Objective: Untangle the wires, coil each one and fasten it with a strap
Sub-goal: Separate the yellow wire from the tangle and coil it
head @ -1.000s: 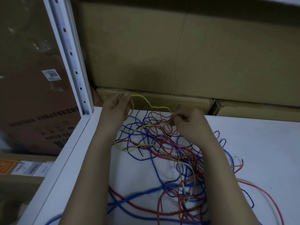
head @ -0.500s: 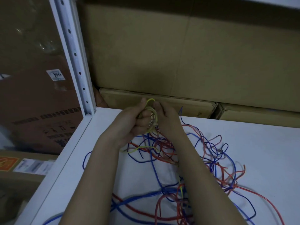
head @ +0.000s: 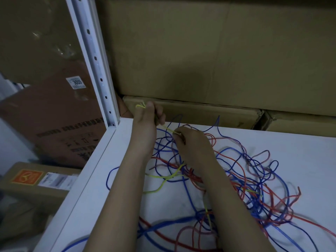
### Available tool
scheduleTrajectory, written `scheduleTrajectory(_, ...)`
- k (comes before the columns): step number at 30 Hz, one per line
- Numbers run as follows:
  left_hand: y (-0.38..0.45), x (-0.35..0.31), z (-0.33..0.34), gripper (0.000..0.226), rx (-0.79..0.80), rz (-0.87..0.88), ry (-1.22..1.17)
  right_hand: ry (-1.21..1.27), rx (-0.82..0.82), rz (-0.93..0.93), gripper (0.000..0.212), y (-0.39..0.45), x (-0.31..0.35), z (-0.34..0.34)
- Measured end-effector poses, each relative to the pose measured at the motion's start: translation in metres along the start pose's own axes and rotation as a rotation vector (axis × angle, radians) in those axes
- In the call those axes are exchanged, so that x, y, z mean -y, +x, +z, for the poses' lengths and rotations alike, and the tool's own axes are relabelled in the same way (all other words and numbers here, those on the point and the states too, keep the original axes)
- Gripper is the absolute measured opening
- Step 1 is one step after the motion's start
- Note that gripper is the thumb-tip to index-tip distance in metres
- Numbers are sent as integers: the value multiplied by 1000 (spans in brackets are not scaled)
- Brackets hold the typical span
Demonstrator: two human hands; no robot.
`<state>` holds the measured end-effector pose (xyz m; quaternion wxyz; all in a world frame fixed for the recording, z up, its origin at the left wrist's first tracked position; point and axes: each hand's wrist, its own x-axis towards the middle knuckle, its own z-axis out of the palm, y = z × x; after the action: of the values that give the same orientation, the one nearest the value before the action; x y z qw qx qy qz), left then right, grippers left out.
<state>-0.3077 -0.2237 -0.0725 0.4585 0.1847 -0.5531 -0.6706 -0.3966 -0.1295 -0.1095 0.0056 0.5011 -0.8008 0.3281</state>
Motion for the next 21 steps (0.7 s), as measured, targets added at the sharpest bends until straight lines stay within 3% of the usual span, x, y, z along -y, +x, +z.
scheduleTrajectory(3, -3, 6, -2, 30, -12, 141, 269, 0, -44, 62, 16, 1, -1, -3)
scheduleTrajectory(8, -6, 7, -10, 23, 79, 300, 617, 186, 77, -76, 23, -3, 3, -13)
scheduleTrajectory(13, -8, 14, -12, 20, 224, 288, 960, 43, -188, -224, 16, -3, 8, -22)
scheduleTrajectory(17, -9, 13, -11, 28, 327, 136, 955, -6, -266, -191, 10, -1, 6, -30)
scheduleTrajectory(21, -10, 9, -14, 44, 474, -2, 846, 167, -64, -80, 15, -1, -3, -39)
